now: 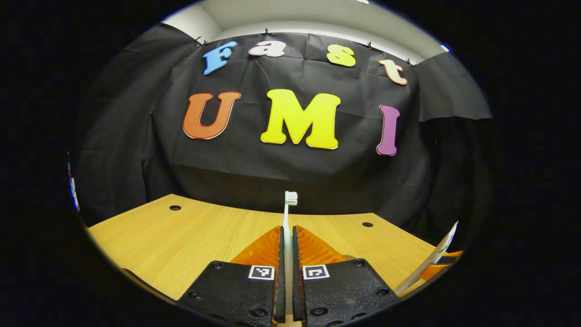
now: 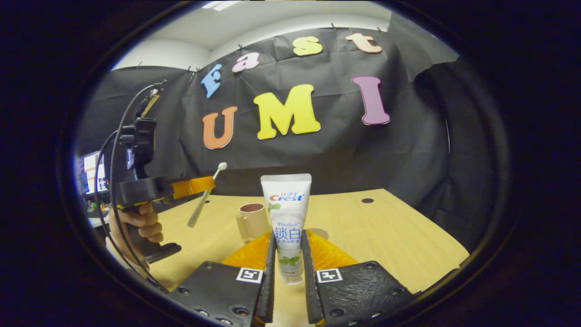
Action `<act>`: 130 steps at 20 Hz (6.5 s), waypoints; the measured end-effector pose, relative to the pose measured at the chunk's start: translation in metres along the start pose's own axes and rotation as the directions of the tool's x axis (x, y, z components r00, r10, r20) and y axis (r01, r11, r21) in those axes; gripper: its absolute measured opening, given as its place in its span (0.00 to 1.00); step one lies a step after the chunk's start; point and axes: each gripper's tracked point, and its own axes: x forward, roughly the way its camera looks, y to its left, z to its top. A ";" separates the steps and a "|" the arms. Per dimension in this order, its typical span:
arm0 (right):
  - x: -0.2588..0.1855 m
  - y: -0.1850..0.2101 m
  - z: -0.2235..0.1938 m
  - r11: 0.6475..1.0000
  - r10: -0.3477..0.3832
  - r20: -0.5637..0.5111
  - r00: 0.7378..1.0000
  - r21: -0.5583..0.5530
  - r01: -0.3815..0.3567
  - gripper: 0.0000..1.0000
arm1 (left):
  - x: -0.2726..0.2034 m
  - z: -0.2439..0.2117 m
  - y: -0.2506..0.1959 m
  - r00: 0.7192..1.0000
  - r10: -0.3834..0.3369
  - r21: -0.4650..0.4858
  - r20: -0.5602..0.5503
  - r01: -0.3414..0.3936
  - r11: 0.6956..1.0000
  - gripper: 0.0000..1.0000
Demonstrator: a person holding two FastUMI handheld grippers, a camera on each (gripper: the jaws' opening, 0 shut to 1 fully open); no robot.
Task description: Put the toothbrush and toothpaste on the desktop into the cup, then pick up the cup and place it on the coaster on the desktop.
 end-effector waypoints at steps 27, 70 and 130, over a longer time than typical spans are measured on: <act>0.008 -0.021 0.000 0.999 -0.003 -0.020 1.000 0.043 0.004 0.28 | 0.131 -0.007 0.010 0.998 -0.001 -0.031 -0.068 -0.002 1.000 0.11; 0.259 0.139 0.057 0.997 0.082 -0.048 0.996 -0.008 -0.082 0.34 | -0.066 -0.112 0.108 0.991 0.014 -0.018 -0.132 -0.016 1.000 0.99; 0.017 -0.085 0.080 0.997 -0.003 0.195 0.981 0.076 -0.012 0.95 | 0.116 -0.057 -0.072 0.442 -0.022 0.009 -0.897 0.069 0.998 0.30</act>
